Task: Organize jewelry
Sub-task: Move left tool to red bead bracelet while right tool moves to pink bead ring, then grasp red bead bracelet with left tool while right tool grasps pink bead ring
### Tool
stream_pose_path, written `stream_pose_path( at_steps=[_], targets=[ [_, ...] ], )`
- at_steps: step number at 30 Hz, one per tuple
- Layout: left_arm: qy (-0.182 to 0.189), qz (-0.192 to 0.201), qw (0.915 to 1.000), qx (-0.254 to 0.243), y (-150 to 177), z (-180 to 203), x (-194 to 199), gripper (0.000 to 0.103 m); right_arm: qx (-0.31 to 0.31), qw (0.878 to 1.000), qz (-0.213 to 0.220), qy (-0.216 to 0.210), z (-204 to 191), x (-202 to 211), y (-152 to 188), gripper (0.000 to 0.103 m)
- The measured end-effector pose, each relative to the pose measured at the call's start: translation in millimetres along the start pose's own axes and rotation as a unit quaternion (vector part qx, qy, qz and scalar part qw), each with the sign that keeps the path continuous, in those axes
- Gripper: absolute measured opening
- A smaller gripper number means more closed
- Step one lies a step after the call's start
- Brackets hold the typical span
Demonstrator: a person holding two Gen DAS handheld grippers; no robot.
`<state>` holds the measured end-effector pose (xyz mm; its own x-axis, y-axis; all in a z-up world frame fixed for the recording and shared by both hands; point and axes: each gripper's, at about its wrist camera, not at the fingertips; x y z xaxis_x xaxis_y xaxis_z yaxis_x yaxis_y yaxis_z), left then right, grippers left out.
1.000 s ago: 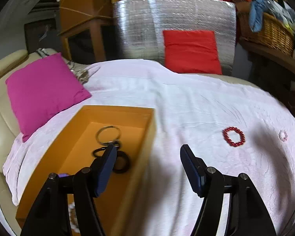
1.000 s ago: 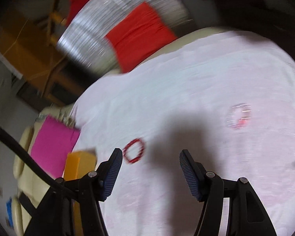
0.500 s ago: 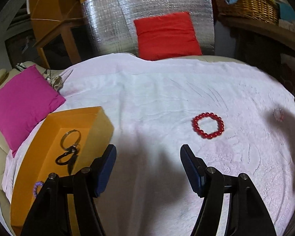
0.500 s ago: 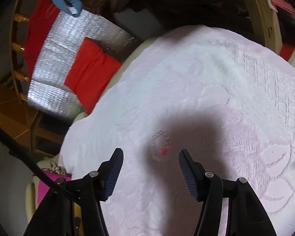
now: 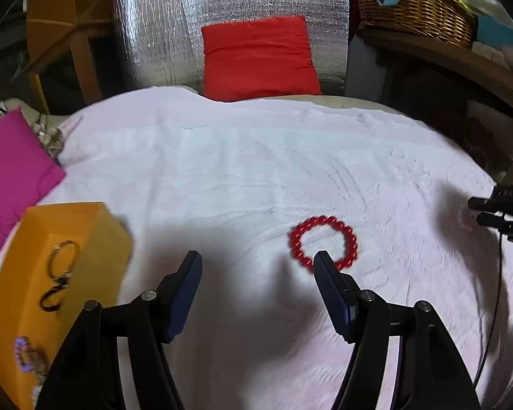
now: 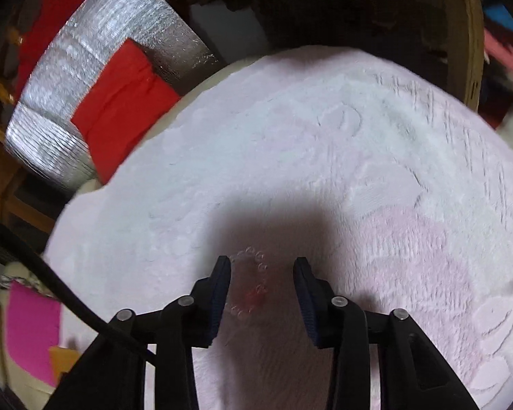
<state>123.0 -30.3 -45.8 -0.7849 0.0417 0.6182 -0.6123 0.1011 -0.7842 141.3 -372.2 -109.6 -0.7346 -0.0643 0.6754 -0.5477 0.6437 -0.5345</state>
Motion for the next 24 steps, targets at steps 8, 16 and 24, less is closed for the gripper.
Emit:
stream_pose_path(
  at_steps=[8,16,24],
  targets=[
    [0.055,0.001,0.9985,-0.009,-1,23,-21,0.068,0.139,0.984,0.053,0.097,-36,-9,14,0.02],
    [0.095,-0.046,0.994,0.031,6,22,-44,0.065,0.156,0.984,0.053,0.071,-35,-4,14,0.009],
    [0.123,-0.04,0.9912,0.03,8,19,-34,0.01,0.082,0.996,0.03,-0.01,-9,17,1,0.009]
  ],
)
Point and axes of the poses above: each gripper's, at about its wrist camera, not at the fingertips, and x roughly against the way its jaws point, z to its right, y to its underside, and after that the axes turned 6 degrees about z, right-handed
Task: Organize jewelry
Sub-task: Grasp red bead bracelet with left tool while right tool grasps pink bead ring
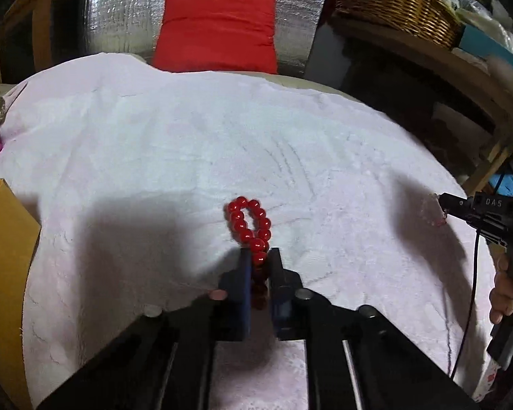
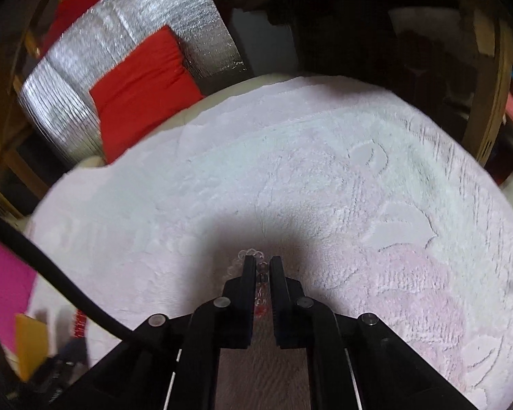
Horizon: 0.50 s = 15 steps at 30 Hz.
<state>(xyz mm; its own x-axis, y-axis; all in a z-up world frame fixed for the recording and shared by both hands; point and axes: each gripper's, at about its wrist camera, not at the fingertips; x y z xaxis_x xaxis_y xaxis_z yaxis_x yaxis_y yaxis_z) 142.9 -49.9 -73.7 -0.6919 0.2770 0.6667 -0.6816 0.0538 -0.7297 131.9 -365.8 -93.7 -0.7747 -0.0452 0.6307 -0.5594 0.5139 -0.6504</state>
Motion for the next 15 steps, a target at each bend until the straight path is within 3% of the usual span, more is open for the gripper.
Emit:
stream_pose_path(
  at_steps=[9,15],
  targets=[
    [0.033,0.023,0.9991,-0.01,-2,0,34,0.009,-0.064,0.996,-0.019,-0.061,16,17,-8,0.009],
    [0.041,0.033,0.9985,-0.016,4,-6,54,0.009,-0.057,0.994,-0.022,-0.09,2,33,-7,0.009]
  ],
)
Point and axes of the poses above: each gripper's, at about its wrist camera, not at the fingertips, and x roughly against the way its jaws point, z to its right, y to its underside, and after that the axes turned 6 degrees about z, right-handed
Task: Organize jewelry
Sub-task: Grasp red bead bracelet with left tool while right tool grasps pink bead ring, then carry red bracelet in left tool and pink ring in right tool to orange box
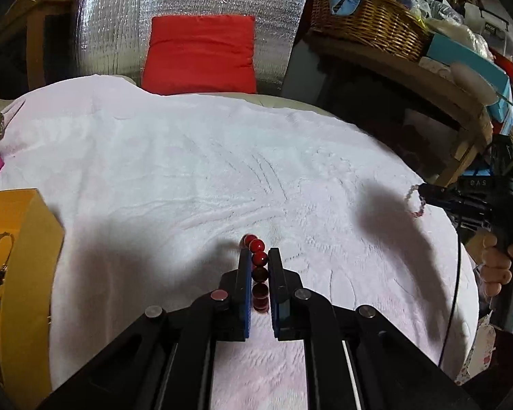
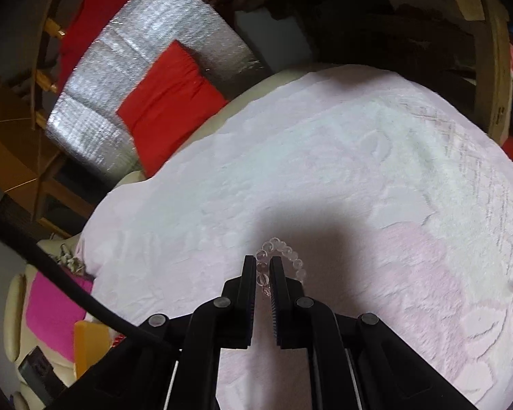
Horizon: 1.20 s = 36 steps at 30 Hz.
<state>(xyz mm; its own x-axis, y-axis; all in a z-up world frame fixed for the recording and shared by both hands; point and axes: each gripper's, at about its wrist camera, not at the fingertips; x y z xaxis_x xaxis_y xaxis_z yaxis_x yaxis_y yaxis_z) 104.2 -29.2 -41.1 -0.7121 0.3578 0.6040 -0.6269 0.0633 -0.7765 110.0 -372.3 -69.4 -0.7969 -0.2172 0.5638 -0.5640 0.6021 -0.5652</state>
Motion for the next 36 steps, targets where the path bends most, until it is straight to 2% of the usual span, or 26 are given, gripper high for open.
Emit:
stream_pose_path(
  at_steps=[8,16,23,36],
  targets=[
    [0.001,0.011,0.9999,0.01,3,-13,21,0.009,0.03,0.999,-0.022,-0.04,-41,-2,16,0.009],
    [-0.004,0.02,0.9996,0.02,3,-23,35,0.009,0.045,0.997,-0.041,-0.056,-73,-14,34,0.009],
    [-0.034,0.028,0.9986,0.029,9,-28,52,0.009,0.052,0.994,-0.058,-0.073,-93,-22,48,0.009],
    [-0.097,0.051,0.994,0.002,17,-16,73,0.009,0.071,0.992,-0.061,-0.084,-112,-2,73,0.009]
  ],
)
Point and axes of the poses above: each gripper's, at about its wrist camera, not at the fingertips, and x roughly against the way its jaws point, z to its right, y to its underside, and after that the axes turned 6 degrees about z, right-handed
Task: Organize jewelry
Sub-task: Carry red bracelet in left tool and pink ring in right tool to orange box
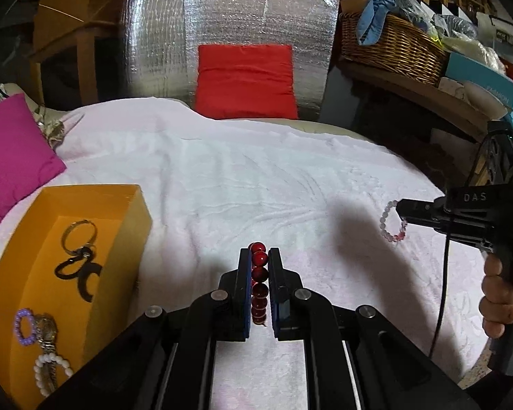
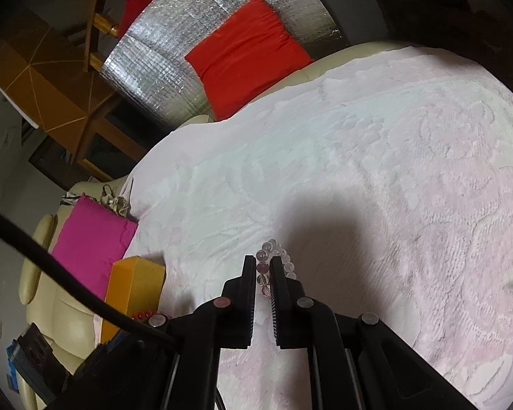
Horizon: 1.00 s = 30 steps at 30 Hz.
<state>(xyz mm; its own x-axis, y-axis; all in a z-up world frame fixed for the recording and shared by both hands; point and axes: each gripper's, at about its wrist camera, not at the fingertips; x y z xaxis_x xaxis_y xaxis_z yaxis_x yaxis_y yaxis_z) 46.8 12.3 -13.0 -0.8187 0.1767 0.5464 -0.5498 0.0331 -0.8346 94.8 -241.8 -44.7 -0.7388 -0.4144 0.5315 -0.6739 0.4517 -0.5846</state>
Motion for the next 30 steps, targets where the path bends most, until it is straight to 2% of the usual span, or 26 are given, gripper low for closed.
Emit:
stream_pose_path(
  at_steps=[18,30],
  targets=[
    [-0.047,0.005,0.9989,-0.006,-2,-14,6,0.01,0.057,0.998,-0.023,-0.003,-40,-17,23,0.009],
    [-0.061,0.02,0.9979,-0.005,-6,-30,18,0.01,0.084,0.996,-0.04,-0.011,-64,-32,38,0.009]
  ],
)
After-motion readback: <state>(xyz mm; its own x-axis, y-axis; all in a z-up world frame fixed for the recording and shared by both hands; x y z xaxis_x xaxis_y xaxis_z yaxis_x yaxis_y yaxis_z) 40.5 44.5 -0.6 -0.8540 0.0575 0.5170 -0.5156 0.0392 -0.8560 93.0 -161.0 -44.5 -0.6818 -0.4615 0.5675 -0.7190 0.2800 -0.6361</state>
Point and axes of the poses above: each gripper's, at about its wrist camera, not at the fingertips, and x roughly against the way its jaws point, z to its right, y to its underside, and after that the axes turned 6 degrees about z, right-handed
